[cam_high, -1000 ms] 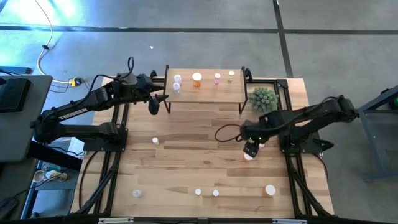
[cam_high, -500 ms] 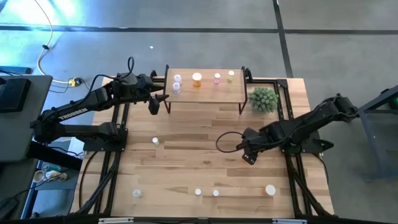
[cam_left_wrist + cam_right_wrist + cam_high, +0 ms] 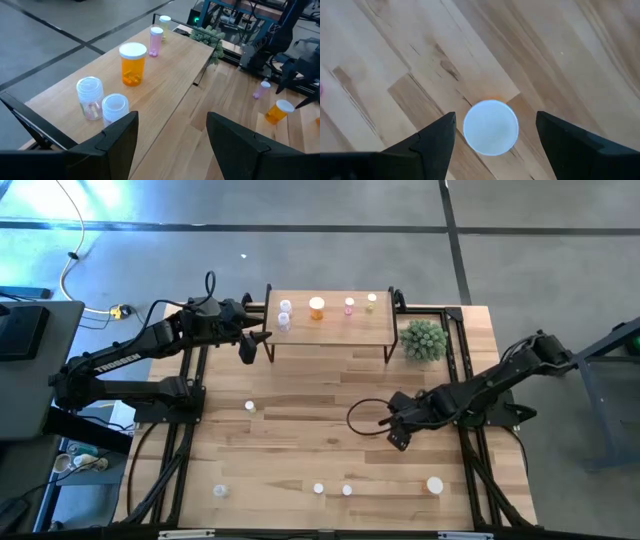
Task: Pick and place medicine bottles onto shelf by color
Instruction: Put the top orange pill bottle aligned with the other orange pill bottle on the shelf
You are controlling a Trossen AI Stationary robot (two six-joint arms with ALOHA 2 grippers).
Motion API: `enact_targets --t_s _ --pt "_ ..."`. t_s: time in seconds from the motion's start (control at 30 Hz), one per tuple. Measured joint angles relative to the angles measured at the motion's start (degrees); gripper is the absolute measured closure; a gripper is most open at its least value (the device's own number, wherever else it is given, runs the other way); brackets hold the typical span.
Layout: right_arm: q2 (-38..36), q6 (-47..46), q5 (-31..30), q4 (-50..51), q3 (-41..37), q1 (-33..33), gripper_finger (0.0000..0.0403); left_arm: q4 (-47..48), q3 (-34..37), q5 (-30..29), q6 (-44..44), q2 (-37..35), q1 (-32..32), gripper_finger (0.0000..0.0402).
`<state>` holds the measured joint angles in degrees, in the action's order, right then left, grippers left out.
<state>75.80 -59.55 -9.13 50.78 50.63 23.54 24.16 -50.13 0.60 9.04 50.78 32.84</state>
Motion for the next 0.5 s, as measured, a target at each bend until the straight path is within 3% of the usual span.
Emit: enact_targets --t_s 0.5 --pt "5.84 -0.66 0.05 -0.05 0.00 1.30 0.0137 0.00 0.00 -4.28 -0.02 0.02 0.09 0.0177"
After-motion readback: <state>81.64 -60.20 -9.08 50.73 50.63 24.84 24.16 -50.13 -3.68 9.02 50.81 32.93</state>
